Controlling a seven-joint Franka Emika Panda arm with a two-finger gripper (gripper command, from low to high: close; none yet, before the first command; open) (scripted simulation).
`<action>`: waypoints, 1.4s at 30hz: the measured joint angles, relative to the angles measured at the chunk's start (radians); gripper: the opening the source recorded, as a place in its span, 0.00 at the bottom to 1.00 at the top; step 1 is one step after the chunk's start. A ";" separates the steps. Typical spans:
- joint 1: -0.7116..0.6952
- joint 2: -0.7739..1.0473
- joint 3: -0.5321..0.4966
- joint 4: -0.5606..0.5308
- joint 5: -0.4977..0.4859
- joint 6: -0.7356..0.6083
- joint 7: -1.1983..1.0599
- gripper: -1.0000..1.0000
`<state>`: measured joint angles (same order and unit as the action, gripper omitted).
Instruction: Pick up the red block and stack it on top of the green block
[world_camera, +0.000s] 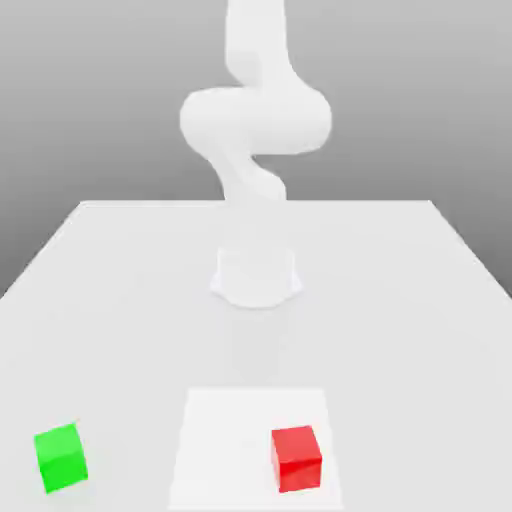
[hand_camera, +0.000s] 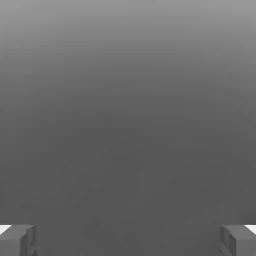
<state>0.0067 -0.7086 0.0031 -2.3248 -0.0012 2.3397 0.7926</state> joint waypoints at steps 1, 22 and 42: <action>0.003 0.039 0.001 -0.011 0.000 0.017 -0.003 0.50; 0.051 0.804 0.036 -0.218 -0.012 0.349 -0.064 0.50; 0.038 0.877 0.014 -0.222 -0.008 0.375 -0.055 0.00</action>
<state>0.0448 0.1681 0.0175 -2.5473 -0.0090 2.7147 0.7373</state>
